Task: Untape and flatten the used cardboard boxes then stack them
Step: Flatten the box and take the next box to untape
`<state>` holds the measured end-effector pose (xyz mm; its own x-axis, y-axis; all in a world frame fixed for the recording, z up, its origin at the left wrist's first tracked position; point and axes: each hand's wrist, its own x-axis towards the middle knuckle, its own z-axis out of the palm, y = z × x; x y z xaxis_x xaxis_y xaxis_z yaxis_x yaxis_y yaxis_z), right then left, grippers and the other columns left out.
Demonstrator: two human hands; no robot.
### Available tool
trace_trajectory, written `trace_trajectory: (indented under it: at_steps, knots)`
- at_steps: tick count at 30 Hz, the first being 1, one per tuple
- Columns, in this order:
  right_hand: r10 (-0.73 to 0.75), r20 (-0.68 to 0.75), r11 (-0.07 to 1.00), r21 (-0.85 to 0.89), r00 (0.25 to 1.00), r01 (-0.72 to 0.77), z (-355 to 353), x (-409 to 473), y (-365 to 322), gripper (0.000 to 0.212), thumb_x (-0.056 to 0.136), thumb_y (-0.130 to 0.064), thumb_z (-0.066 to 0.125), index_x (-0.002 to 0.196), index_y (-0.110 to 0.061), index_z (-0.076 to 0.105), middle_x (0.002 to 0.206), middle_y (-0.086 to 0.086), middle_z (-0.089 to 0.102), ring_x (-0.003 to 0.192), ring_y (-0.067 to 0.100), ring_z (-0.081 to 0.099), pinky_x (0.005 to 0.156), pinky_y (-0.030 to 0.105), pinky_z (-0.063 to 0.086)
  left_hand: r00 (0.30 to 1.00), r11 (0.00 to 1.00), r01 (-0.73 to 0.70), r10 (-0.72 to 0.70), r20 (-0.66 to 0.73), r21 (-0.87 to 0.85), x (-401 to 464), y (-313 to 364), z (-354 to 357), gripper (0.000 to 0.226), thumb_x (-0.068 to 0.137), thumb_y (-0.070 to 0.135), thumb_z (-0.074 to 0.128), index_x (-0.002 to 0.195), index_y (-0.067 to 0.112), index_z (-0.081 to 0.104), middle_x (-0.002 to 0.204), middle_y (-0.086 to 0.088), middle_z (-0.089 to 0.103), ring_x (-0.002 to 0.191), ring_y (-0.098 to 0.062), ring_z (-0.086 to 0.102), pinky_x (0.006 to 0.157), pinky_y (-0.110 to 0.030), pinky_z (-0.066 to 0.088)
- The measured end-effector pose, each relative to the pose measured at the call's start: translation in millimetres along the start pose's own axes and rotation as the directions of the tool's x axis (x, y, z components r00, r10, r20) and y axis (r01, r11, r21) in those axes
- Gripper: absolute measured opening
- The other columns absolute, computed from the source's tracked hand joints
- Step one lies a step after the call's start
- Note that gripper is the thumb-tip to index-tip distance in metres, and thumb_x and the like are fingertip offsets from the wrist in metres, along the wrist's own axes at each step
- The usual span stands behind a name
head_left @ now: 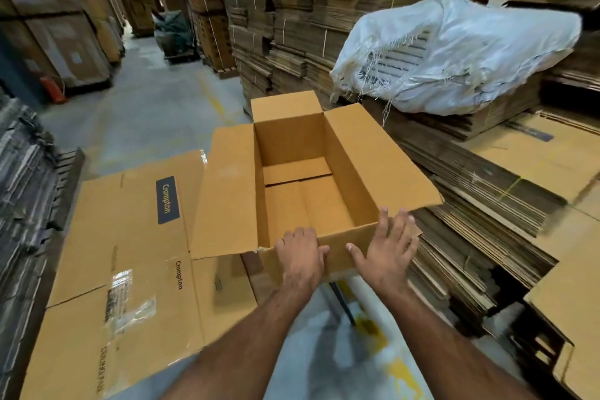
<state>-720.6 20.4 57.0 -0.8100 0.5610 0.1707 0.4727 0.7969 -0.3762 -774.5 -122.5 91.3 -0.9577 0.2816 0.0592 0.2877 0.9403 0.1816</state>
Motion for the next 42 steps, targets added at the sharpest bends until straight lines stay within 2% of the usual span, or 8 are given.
trace_trajectory:
  at_steps: [6,12,16,21,24,28,34,42]
  knots:
    - [0.455,0.410,0.518,0.600,0.790,-0.610,-45.1,26.8,-19.0,0.133,0.067,-0.079,0.063,0.154,-0.018,-0.017,0.159,0.024,0.016,0.145,0.040,0.023,0.115,0.051,0.030,0.972,0.960,-0.023,-0.043,-0.231,-0.278,31.8,30.2,-53.4,0.030,0.091,0.053,0.056,0.091,0.024,0.053,0.100,0.005,0.059,0.099,-0.020,0.050,0.086,-0.039,0.032]
    - [0.283,0.354,0.255,0.868,0.891,-0.425,-89.0,57.3,-57.0,0.147,0.056,-0.076,0.073,0.152,-0.022,-0.024,0.158,0.016,0.030,0.140,0.031,0.038,0.115,0.049,0.032,0.923,0.797,-0.067,-0.178,-0.340,-0.600,59.0,17.1,-104.9,0.037,0.098,0.052,0.042,0.081,0.021,0.053,0.086,0.004,0.059,0.094,-0.023,0.054,0.083,-0.037,0.029]
    - [0.249,-0.131,0.440,0.898,0.960,0.008,-125.9,66.8,-89.3,0.156,0.041,-0.087,0.072,0.155,-0.017,-0.009,0.159,0.015,0.026,0.144,0.027,0.032,0.119,0.044,0.027,0.943,0.318,-0.135,-0.249,-0.220,-0.939,67.2,0.7,-132.1,0.056,0.085,0.075,0.043,0.075,0.021,0.053,0.069,0.012,0.057,0.072,-0.013,0.055,0.091,-0.050,0.046]
    - [-0.086,-0.623,0.825,0.393,0.777,0.406,-169.0,59.6,-120.6,0.133,0.055,-0.082,0.070,0.154,-0.015,0.013,0.154,0.013,0.033,0.135,0.035,0.038,0.106,0.049,0.037,0.982,-0.458,0.015,-0.161,0.099,-0.889,53.7,2.7,-129.1,0.070,0.092,0.069,0.026,0.113,0.016,0.066,0.104,0.003,0.074,0.090,-0.007,0.071,0.069,-0.023,0.058]
    - [-0.377,-0.671,0.886,-0.059,0.639,0.460,-173.8,60.9,-133.6,0.124,0.054,-0.082,0.068,0.149,-0.017,0.023,0.145,0.014,0.045,0.123,0.036,0.048,0.091,0.049,0.044,0.948,-0.511,0.156,-0.163,0.273,-0.845,40.8,16.4,-110.4,0.078,0.095,0.064,0.021,0.139,0.008,0.051,0.101,-0.012,0.073,0.084,-0.016,0.072,0.076,-0.018,0.056]
    - [-0.623,-0.371,0.782,-0.338,0.689,0.524,-157.0,67.4,-132.2,0.122,0.053,-0.068,0.082,0.149,-0.024,0.020,0.146,0.012,0.041,0.121,0.033,0.046,0.091,0.047,0.041,0.849,-0.526,0.421,-0.060,0.526,-0.739,33.7,30.1,-64.2,0.089,0.090,0.075,0.011,0.140,0.012,0.050,0.127,-0.012,0.063,0.104,-0.023,0.063,0.095,-0.038,0.048]
    - [-0.644,0.168,0.690,-0.294,0.747,0.661,-105.4,68.7,-107.7,0.111,0.074,-0.037,0.082,0.154,-0.031,0.007,0.160,0.004,0.018,0.143,0.029,0.023,0.114,0.049,0.021,0.661,-0.552,0.638,0.034,0.750,-0.537,3.8,40.1,-10.9,0.093,0.093,0.070,0.005,0.152,-0.001,0.021,0.155,-0.026,0.025,0.144,-0.037,0.026,0.119,-0.045,0.022]
    - [-0.703,0.191,0.664,-0.169,0.685,0.729,-113.4,85.6,-93.9,0.091,0.086,-0.022,0.072,0.156,-0.022,0.015,0.163,0.005,0.017,0.148,0.028,0.018,0.120,0.046,0.015,0.627,-0.555,0.683,0.111,0.771,-0.476,24.8,38.3,5.7,0.104,0.084,0.083,0.012,0.154,0.007,0.021,0.156,-0.025,0.025,0.142,-0.039,0.031,0.117,-0.049,0.025]
